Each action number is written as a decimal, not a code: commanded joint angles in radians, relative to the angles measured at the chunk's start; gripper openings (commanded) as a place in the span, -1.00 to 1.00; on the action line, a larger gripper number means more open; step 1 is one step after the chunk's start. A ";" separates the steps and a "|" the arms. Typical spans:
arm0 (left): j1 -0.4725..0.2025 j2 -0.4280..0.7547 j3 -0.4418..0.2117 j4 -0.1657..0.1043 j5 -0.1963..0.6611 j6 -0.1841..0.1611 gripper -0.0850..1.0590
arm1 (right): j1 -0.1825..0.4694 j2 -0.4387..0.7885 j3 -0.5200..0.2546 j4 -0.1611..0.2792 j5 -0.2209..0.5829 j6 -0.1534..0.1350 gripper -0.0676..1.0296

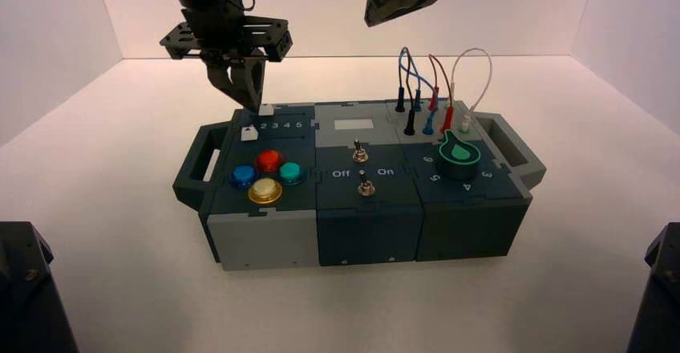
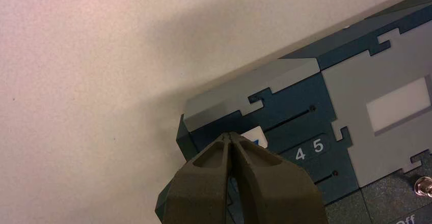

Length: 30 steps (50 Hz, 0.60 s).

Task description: Move the top slider to position 3.

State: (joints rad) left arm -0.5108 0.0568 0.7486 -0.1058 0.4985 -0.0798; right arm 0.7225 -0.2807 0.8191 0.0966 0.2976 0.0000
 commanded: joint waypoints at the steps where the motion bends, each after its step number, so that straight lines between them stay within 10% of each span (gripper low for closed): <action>1: -0.011 -0.012 -0.025 -0.002 -0.005 -0.006 -0.91 | 0.005 -0.011 -0.028 0.003 -0.008 0.002 -0.92; 30: -0.026 0.003 -0.040 -0.002 0.003 -0.006 -0.91 | 0.005 -0.011 -0.028 0.002 -0.009 0.002 -0.92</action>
State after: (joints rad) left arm -0.5308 0.0736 0.7348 -0.1058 0.5031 -0.0798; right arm 0.7225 -0.2807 0.8191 0.0966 0.2976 0.0000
